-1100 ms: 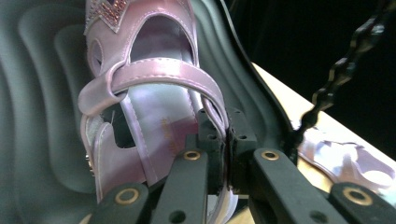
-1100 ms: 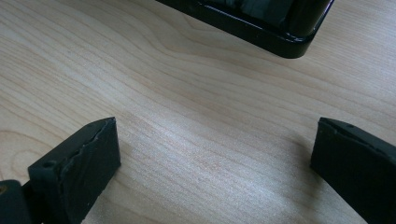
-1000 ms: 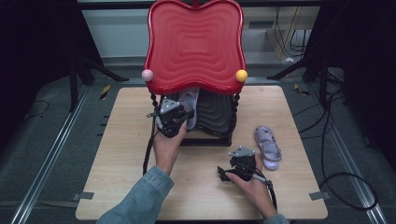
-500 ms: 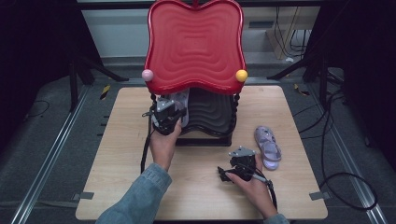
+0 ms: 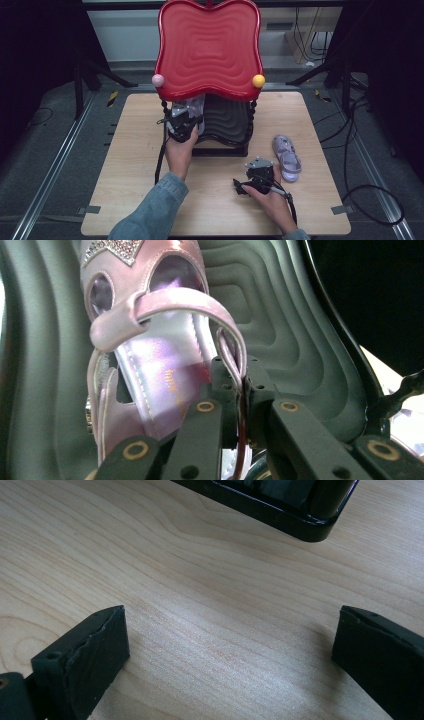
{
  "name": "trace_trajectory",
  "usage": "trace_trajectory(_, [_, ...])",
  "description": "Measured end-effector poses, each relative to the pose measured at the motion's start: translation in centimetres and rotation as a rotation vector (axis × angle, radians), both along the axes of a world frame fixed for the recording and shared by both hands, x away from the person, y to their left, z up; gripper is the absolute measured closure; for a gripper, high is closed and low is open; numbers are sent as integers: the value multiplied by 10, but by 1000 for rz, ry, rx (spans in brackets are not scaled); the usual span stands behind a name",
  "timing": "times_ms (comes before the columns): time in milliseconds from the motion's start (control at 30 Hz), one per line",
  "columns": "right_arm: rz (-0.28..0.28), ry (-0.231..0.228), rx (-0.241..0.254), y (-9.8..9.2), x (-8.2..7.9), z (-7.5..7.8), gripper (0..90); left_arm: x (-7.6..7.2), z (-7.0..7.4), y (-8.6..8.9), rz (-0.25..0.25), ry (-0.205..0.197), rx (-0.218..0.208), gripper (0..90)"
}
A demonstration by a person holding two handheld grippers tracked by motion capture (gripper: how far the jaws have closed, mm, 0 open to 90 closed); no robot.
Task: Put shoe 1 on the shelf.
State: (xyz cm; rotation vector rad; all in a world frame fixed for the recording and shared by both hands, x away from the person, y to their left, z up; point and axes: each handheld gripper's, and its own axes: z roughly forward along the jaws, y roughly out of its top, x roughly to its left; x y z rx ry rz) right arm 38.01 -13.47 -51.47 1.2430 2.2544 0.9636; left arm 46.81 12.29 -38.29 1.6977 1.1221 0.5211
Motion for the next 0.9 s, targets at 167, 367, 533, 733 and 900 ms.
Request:
trace_trajectory(167, [-2, 2, 4, 0, -1, 0, 19, 4, -1, -3, -7, 12, 1, 863])
trace_trajectory(367, [1, 1, 3, 0, -1, 0, 20, 8, -2, -8, -11, 25, 19, 861])
trace_trajectory(533, [0, 2, 4, 0, -1, 0, 20, 8, -3, -10, -6, 22, 22, 860])
trace_trajectory(733, [-1, 2, 4, 0, -1, 0, 20, 8, -3, -12, -2, 22, 29, 857])
trace_trajectory(900, [0, 1, 5, 0, -1, 0, 20, 8, -2, -15, 3, 16, 53, 851])
